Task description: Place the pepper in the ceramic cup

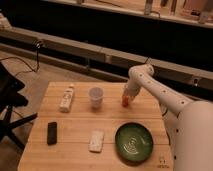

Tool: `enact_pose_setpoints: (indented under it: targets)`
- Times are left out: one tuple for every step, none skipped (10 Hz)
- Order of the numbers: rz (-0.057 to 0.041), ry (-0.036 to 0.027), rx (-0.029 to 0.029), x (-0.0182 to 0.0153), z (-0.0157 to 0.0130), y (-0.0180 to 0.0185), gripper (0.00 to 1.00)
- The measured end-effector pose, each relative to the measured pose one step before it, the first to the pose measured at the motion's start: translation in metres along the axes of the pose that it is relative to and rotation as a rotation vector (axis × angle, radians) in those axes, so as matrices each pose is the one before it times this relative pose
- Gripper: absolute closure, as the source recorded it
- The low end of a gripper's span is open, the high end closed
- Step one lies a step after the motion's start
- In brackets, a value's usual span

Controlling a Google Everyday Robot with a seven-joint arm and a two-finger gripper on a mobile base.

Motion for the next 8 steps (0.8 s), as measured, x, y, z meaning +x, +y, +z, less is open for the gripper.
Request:
enact_pose_setpoints:
  targets:
    - [0.00003, 0.00113, -0.00296, -0.00139, -0.00085, 0.00137, 0.92]
    - [-0.00594, 0.00579, 0.00603, 0.00007, -0.00474, -0.00080, 0.98]
    - [-0.00999, 0.00538, 0.01402, 0.00041, -0.01028, -0.00250, 1.00]
    - [-0.01205, 0.00459, 0.03770, 0.00004, -0.02082, -0.00550, 1.00]
    - [-0.01474, -0.00196, 0.03496, -0.00202, -0.02052, -0.00596, 1.00]
    - [-0.01682, -0.00044, 0.03777, -0.00159, -0.01671, -0.00685, 1.00]
    - [-0.01647, -0.00034, 0.02880, -0.00246, -0.01153, -0.00582, 1.00]
    - [-0.02167, 0.00726, 0.02335, -0.00349, -0.01062, -0.00605, 1.00]
